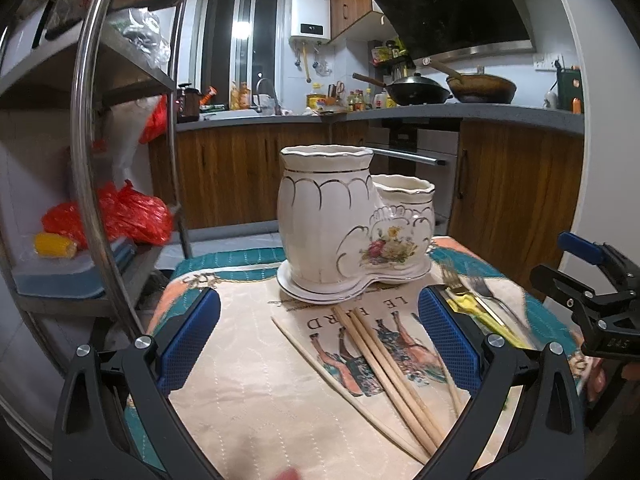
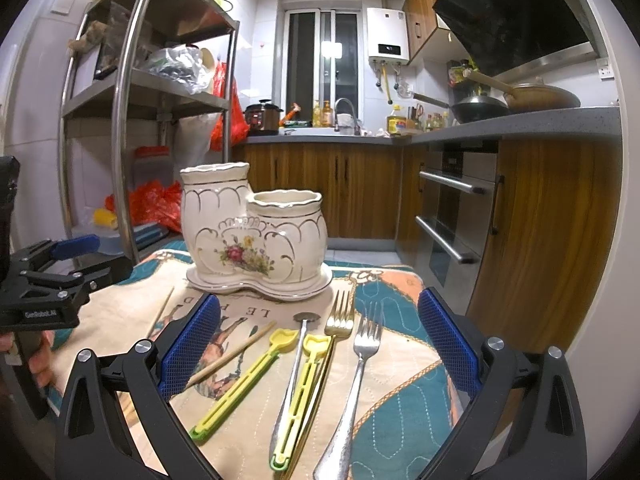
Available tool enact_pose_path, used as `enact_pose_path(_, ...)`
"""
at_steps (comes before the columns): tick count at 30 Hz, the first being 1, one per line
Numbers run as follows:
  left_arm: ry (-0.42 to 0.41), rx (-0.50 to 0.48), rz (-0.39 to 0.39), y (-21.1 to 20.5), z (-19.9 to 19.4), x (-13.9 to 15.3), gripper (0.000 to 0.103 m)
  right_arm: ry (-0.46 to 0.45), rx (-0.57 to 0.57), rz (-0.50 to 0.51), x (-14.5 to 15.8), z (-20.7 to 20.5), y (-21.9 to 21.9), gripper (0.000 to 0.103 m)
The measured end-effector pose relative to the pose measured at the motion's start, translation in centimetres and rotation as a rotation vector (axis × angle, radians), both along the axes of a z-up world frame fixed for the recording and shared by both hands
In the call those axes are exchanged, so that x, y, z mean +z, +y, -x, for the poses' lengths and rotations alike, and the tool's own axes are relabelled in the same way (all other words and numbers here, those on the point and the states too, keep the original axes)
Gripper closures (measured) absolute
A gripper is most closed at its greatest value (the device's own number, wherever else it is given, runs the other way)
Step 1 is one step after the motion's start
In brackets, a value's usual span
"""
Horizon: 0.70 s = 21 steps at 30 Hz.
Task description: Organize utensils
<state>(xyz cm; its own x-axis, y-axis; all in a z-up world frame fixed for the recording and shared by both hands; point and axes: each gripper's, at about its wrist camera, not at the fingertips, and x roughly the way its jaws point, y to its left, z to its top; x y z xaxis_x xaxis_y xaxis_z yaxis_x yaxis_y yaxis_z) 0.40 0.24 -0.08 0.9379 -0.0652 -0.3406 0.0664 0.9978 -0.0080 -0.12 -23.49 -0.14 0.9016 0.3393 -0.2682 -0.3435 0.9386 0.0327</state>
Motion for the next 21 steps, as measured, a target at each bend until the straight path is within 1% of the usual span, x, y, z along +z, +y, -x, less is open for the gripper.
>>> enact_pose_path(2,0.016,0.007,-0.017,0.0,-0.1,-0.1,0.005,0.000,-0.033,0.016,0.1,-0.2,-0.5,0.005)
enact_pose_path(4,0.049,0.003,-0.034,-0.1,-0.5,-0.4,0.005,0.036,-0.057,0.027,0.0,-0.9,-1.2,0.005)
enact_pose_path(7,0.115,0.004,-0.032,0.1,-1.1,-1.0,0.005,0.151,-0.081,0.023,-0.9,-2.3,-2.6,0.005)
enact_pose_path(10,0.176,0.022,-0.036,0.3,-1.5,-1.7,0.005,0.223,-0.097,0.031,-1.8,-3.2,-3.3,0.005)
enact_pose_path(13,0.280,0.023,-0.019,0.4,-2.3,-2.8,0.006,0.289,-0.113,0.035,-2.6,-3.8,-3.7,0.007)
enact_pose_path(14,0.320,0.022,-0.022,0.3,-2.7,-3.3,0.010,0.310,-0.111,0.027,-2.8,-3.9,-3.9,0.007)
enact_pose_path(15,0.344,0.017,-0.026,0.2,-2.9,-3.7,0.018,0.332,-0.107,0.017,-3.0,-4.1,-4.1,0.008)
enact_pose_path(17,0.391,0.011,-0.048,-0.2,-3.4,-4.5,0.028,0.364,-0.098,0.011,-3.1,-4.3,-4.0,0.013)
enact_pose_path(19,0.410,0.009,-0.069,-0.5,-3.5,-5.0,0.034,0.388,-0.098,0.029,-3.5,-4.3,-3.9,0.023)
enact_pose_path(20,0.414,0.007,-0.076,-0.6,-3.5,-5.0,0.040,0.395,-0.095,0.038,-3.7,-4.3,-3.7,0.024)
enact_pose_path(21,0.421,0.005,-0.076,-0.7,-3.6,-5.0,0.046,0.402,-0.088,0.044,-3.8,-4.3,-3.6,0.029)
